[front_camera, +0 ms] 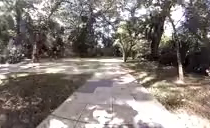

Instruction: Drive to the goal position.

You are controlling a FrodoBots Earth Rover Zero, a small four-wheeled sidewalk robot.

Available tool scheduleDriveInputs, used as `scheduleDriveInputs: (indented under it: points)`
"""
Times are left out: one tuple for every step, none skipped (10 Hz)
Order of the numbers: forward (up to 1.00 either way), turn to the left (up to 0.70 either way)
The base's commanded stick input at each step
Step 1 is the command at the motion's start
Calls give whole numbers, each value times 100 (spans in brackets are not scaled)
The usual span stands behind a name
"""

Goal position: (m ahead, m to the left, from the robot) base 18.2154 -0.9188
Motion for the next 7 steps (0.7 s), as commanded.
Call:
scheduleDriveInputs:
  points:
    - [50,-18]
    - [50,0]
    - [50,0]
    - [50,0]
    - [50,0]
    - [50,0]
    - [50,0]
